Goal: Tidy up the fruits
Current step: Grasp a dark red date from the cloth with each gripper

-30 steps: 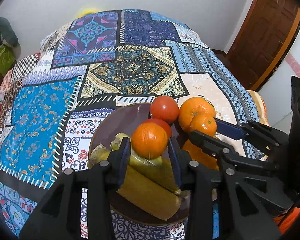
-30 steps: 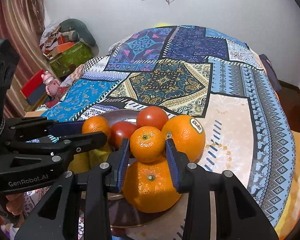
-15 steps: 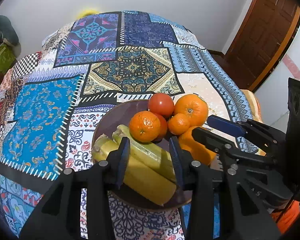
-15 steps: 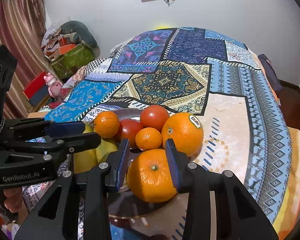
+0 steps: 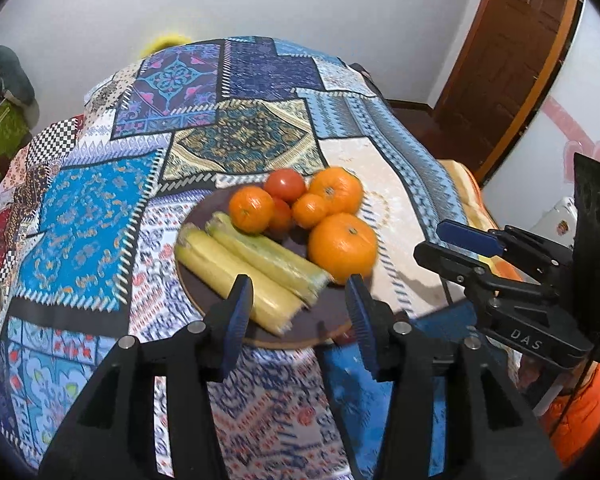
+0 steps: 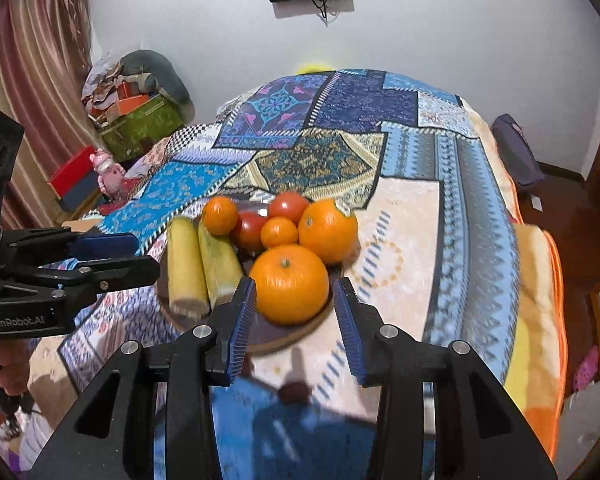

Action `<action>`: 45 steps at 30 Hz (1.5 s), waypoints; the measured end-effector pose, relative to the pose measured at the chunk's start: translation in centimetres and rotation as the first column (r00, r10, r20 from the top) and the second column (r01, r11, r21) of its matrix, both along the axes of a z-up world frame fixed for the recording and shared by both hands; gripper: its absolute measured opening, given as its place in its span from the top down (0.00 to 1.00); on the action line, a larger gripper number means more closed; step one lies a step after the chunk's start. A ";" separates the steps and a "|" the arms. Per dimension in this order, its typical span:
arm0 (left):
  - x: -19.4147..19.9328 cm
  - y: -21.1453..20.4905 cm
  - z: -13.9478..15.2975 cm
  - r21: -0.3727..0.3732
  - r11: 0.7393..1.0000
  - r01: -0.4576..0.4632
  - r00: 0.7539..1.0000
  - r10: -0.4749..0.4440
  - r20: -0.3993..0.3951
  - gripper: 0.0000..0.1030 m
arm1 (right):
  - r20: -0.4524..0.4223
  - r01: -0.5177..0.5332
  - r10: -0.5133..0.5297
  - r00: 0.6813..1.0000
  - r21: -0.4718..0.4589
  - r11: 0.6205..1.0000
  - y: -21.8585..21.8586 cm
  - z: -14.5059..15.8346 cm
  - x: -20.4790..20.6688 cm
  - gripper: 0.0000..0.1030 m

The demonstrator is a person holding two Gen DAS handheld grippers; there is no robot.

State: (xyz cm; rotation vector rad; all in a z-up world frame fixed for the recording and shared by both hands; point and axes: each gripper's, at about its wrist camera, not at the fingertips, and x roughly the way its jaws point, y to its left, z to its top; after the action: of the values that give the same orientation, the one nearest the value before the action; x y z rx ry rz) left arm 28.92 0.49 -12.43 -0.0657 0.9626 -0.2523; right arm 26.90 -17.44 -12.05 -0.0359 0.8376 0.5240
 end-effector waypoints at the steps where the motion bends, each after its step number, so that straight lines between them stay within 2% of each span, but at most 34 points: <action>1: -0.4 -0.2 -0.1 -0.001 1.000 0.003 1.000 -0.003 -0.004 0.53 | -0.007 -0.002 0.002 1.000 -0.003 1.000 -0.2 -0.3 -0.4 0.64; 11: -3.1 -2.2 -4.2 -0.029 0.999 0.038 0.994 -0.041 -0.103 0.53 | -0.094 -0.023 0.024 0.995 0.002 1.000 -0.7 -3.5 -2.8 0.64; 19: -3.0 -3.2 -6.9 -0.028 0.999 0.037 0.987 -0.041 -0.158 0.53 | -0.177 -0.008 0.010 0.984 0.011 1.000 -0.7 -6.5 -1.9 0.64; 25: -2.3 -4.2 -7.6 -0.021 0.998 0.064 0.985 -0.066 -0.158 0.53 | -0.176 -0.010 0.007 0.984 -0.012 1.000 -0.2 -7.2 -1.8 0.66; 29: -1.5 -4.5 -8.0 -0.025 0.998 0.057 0.984 -0.061 -0.167 0.53 | -0.166 -0.016 0.012 0.986 -0.024 1.000 0.0 -7.5 -1.8 0.76; 37: -0.4 -5.1 -8.7 -0.018 1.000 0.017 0.984 -0.020 -0.177 0.54 | -0.150 -0.012 0.009 0.989 -0.018 1.000 -0.8 -7.2 -1.9 0.77; 42: 0.3 -5.5 -9.1 -0.001 0.999 -0.035 0.983 0.034 -0.179 0.59 | -0.144 0.005 -0.006 0.990 -0.004 1.000 -1.8 -6.7 -1.8 0.77; 45: 0.4 -5.7 -9.2 0.004 0.999 -0.046 0.984 0.046 -0.172 0.70 | -0.144 0.015 -0.013 0.990 0.007 1.000 -2.2 -6.5 -1.8 0.77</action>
State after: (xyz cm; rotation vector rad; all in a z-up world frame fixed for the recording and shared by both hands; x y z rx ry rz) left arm 29.33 -5.18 -21.59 -0.1112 1.1312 -0.2065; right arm 25.06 -19.60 -18.53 0.0152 0.9759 0.5210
